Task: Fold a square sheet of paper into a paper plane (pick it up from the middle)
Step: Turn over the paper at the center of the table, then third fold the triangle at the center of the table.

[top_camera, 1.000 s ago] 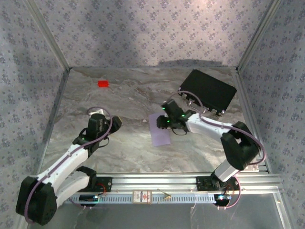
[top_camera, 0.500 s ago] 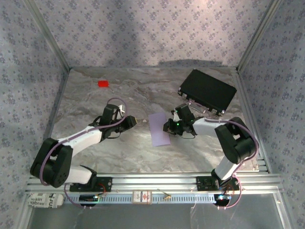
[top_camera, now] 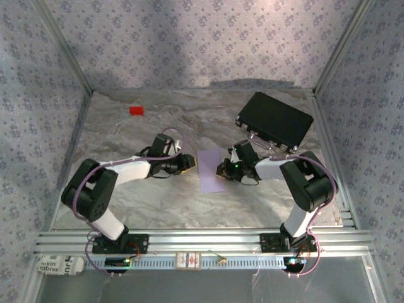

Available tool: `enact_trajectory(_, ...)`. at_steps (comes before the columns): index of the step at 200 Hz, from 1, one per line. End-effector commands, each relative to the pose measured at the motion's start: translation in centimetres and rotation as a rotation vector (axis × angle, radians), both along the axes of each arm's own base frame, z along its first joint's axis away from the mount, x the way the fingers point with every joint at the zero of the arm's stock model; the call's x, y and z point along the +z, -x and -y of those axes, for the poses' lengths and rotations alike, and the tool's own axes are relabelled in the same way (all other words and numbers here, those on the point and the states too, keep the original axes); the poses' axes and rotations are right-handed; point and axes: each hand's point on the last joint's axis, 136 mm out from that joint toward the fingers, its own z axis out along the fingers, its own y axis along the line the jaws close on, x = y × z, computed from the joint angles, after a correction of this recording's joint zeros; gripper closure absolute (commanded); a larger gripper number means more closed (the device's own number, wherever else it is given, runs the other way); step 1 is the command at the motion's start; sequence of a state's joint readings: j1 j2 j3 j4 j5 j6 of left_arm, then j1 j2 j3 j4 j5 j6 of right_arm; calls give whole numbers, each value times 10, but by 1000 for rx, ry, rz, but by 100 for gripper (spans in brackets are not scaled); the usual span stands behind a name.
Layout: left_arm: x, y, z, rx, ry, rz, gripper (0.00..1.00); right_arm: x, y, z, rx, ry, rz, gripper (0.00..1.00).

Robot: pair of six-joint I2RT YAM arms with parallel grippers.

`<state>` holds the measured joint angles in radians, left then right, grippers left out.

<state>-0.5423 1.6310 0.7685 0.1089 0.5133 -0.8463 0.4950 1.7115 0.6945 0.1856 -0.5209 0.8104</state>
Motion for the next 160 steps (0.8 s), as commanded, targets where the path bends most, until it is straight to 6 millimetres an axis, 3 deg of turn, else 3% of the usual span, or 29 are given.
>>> enact_trajectory(1, -2, 3, 17, -46, 28, -49, 66, -9, 6, 4, -18, 3, -43, 92)
enact_trajectory(51, -26, 8, 26, -61, -19, -127, 69, -12, 7, 5, -22, 14, -52, 92)
enact_trajectory(160, -42, 13, 31, -80, -57, -170, 73, -15, 8, 7, -25, 25, -60, 92)
